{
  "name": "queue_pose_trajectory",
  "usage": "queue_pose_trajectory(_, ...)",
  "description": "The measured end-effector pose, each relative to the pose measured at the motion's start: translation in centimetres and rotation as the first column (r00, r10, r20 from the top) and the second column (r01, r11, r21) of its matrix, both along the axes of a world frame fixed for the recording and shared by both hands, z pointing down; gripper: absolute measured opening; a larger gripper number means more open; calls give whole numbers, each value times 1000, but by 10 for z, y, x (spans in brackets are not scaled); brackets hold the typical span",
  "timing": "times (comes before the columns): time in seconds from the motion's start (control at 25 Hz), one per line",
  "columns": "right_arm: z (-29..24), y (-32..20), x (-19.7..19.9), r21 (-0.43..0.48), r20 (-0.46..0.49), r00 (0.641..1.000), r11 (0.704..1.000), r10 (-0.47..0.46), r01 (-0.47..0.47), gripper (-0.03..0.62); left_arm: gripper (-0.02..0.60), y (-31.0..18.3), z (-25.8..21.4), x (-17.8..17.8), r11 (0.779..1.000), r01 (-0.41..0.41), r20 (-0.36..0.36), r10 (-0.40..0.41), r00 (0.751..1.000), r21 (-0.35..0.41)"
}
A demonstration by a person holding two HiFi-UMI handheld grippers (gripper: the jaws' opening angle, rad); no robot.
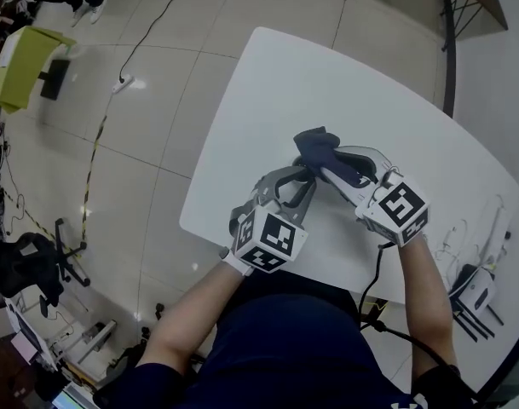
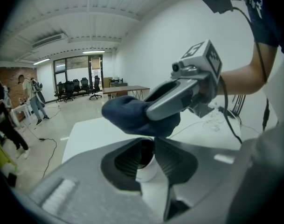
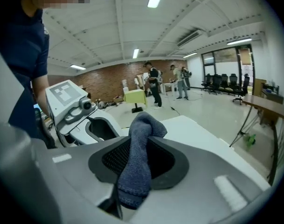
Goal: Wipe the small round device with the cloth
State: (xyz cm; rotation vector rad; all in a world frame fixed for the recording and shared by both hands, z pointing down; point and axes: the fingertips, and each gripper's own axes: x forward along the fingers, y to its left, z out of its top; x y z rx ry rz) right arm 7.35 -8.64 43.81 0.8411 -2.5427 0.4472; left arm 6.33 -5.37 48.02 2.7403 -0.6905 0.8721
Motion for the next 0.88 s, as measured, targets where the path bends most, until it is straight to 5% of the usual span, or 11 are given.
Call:
queue_pose_trajectory(0.2, 22, 5, -13, -32, -47, 993, 994, -109, 107, 114, 83, 4, 6, 1, 1000, -4, 15, 4, 1000, 11)
queue_pose_trajectory(0.6, 62, -26, 10, -173, 58, 998, 985, 16, -6, 112, 81, 3, 4, -2, 1000, 29, -16, -29, 999, 5)
queue_pose_trajectory(0.88, 102, -26, 13, -223, -7, 1000, 975, -6, 4, 112, 74, 2, 4, -3, 999, 40, -24, -39, 999, 3)
